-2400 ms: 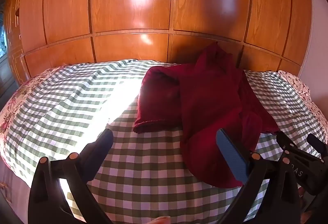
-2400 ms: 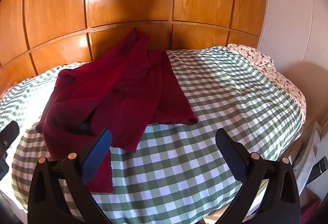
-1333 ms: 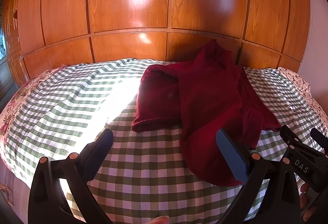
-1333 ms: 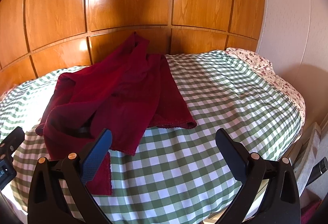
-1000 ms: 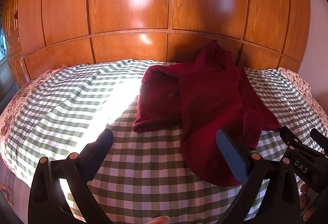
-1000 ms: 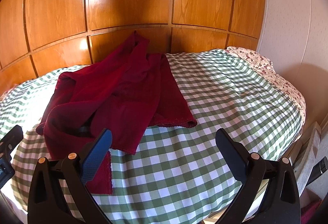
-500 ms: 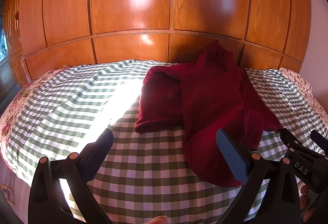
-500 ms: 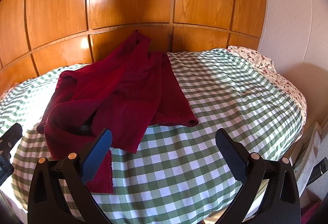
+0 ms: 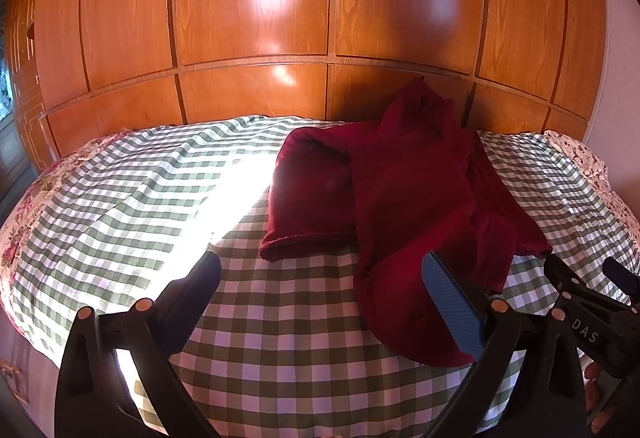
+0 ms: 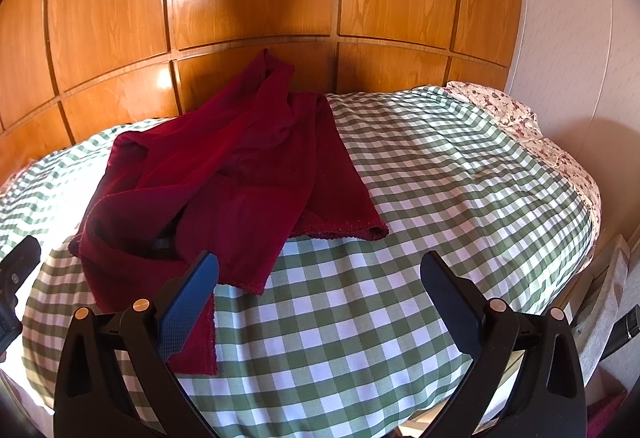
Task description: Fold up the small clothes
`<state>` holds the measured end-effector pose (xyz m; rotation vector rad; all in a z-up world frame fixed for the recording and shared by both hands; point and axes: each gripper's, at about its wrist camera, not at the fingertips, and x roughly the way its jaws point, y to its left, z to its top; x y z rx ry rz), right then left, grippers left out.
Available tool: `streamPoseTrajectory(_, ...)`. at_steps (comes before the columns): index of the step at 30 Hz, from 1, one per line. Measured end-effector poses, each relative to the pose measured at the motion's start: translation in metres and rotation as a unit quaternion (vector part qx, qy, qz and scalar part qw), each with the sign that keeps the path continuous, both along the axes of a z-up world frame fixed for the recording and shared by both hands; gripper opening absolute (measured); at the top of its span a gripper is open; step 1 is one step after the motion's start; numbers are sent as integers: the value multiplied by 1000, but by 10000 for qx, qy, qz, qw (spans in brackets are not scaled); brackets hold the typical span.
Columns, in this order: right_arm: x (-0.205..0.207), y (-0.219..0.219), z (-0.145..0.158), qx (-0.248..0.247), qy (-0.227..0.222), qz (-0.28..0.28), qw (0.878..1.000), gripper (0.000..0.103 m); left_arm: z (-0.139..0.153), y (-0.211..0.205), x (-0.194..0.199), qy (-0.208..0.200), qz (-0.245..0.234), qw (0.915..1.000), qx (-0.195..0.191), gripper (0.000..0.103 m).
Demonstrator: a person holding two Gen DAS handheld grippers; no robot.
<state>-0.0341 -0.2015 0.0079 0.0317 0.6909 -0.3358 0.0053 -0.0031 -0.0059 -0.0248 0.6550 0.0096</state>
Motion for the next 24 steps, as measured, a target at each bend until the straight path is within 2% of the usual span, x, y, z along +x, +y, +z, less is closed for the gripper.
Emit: streamPoseTrajectory(24,7,-24,-12,236,183,-219,9993,100,-6,-21,12,171,-228,9992,273,100)
